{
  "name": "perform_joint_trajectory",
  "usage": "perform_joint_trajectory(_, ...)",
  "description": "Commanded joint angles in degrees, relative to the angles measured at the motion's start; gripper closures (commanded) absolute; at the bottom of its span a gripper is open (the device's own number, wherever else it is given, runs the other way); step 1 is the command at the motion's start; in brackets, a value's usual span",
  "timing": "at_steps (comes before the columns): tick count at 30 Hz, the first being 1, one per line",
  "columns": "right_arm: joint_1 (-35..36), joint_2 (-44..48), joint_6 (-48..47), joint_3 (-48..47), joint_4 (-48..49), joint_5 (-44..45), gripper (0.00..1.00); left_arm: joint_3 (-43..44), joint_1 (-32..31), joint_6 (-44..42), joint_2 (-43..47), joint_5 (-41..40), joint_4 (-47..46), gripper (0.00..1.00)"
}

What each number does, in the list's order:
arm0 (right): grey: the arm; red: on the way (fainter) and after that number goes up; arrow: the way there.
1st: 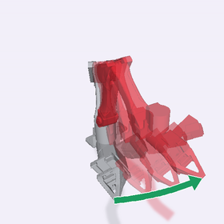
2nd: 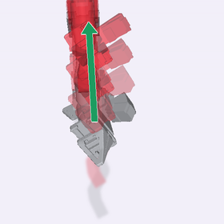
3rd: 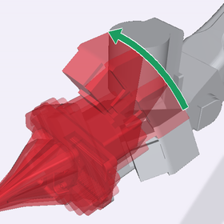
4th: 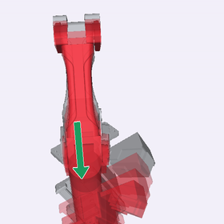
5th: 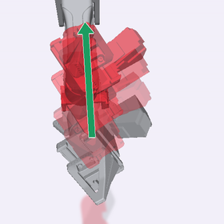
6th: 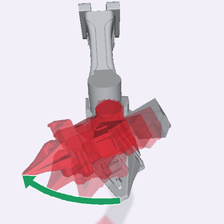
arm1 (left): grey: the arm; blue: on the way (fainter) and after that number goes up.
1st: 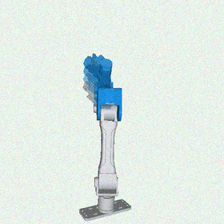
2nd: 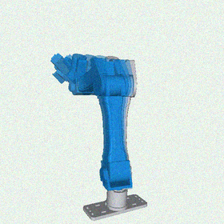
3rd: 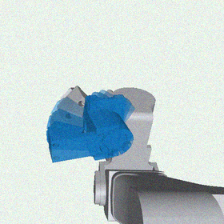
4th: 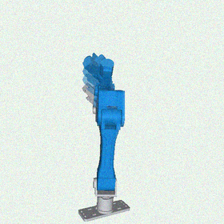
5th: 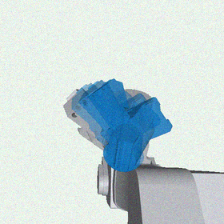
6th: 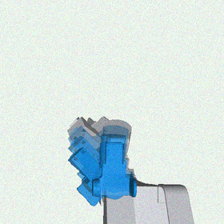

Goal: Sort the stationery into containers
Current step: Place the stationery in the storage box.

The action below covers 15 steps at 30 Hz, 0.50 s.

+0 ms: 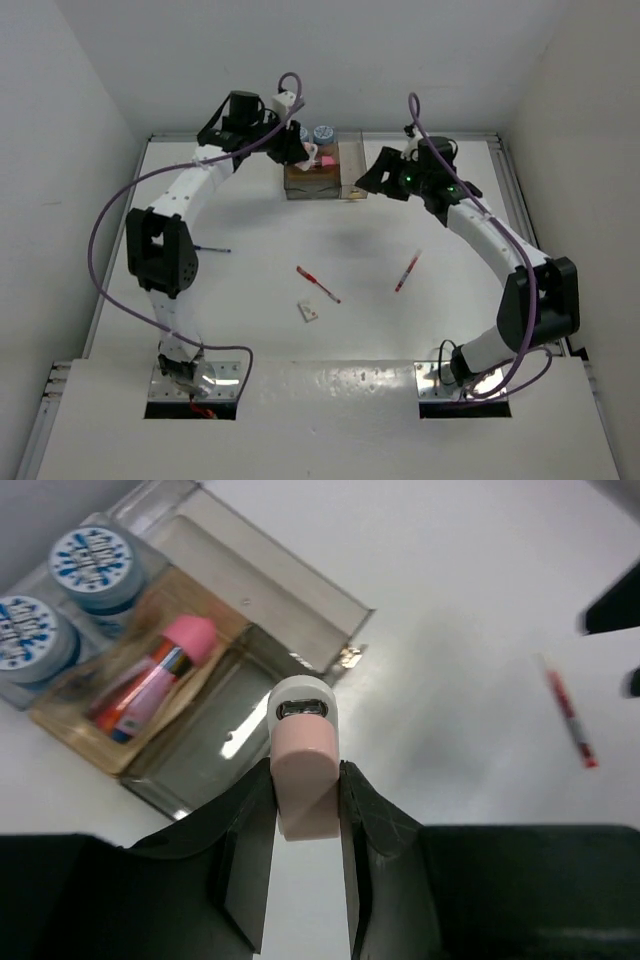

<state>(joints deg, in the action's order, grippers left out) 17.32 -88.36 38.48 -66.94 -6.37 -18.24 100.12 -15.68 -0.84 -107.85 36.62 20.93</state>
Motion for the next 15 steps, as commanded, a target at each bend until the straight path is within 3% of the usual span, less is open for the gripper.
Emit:
perform_joint_trajectory(1,-3.16,4.15,-3.06,1.8,-0.75,-1.71,0.35,9.11,0.92,-15.05,-7.08,-2.95,14.21,0.86)
perform_joint_trajectory(7,-6.77,5.3,-3.5,4.53,-2.07,-2.68,0.36,22.92,-1.98,-29.89,-15.71,-13.06,22.75,0.85)
perform_joint_trajectory(11,-7.48,5.65,-3.5,5.59,-1.98,-2.85,0.37,23.46,-3.3,-35.71,-16.51,-17.01,22.58,0.85)
perform_joint_trajectory(15,-7.48,5.13,-3.24,5.94,-2.15,-3.56,0.38,22.93,-3.74,-42.21,-17.39,-15.79,23.1,0.84)
